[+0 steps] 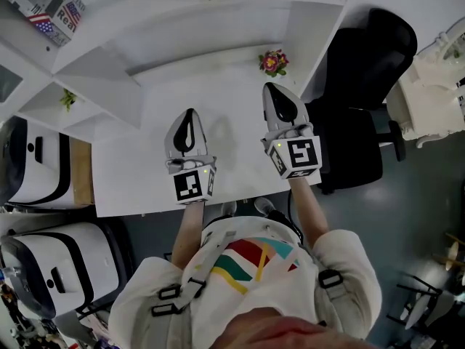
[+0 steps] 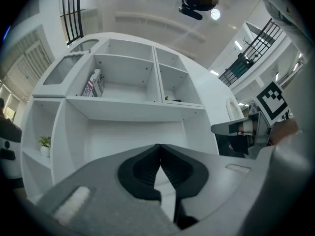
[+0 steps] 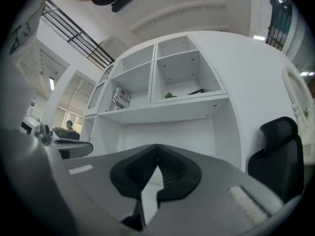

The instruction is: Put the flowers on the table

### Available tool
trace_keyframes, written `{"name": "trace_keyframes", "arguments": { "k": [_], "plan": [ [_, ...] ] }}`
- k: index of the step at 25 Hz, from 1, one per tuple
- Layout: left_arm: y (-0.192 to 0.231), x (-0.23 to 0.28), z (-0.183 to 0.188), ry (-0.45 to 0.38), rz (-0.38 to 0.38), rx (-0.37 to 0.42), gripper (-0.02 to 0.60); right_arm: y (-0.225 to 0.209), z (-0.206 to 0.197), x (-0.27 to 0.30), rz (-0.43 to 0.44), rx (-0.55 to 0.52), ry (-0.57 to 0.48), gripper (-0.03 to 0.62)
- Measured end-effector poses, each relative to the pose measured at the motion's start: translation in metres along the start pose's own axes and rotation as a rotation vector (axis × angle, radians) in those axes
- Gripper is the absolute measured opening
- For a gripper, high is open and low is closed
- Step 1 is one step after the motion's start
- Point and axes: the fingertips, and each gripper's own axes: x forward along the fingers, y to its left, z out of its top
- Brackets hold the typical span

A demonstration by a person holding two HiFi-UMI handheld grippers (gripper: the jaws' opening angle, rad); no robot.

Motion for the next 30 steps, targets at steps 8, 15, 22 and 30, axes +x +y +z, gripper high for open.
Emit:
{"name": "trace_keyframes", "arguments": {
  "k": [8, 15, 22, 30],
  "plan": [
    [0.003, -0.003, 0.007, -0.021, 0.003, 0.005, 0.002, 0.025, -0.013, -0.014, 0.033, -0.066, 0.054, 0.0],
    [0.005, -0.001, 0.009, -0.022, 0.007, 0.007, 0.002, 0.019, -0.019, -0.014, 0.02, -0.063, 0.074, 0.0],
    [0.003, 0.001, 0.005, -0.015, 0.002, -0.002, 0.002, 0.009, -0.023, -0.016, -0.002, -0.053, 0.088, 0.0],
    [0.002, 0.004, -0.001, -0.005, -0.001, -0.01, 0.002, 0.009, -0.028, -0.018, -0.004, -0.053, 0.101, 0.0]
  ]
}}
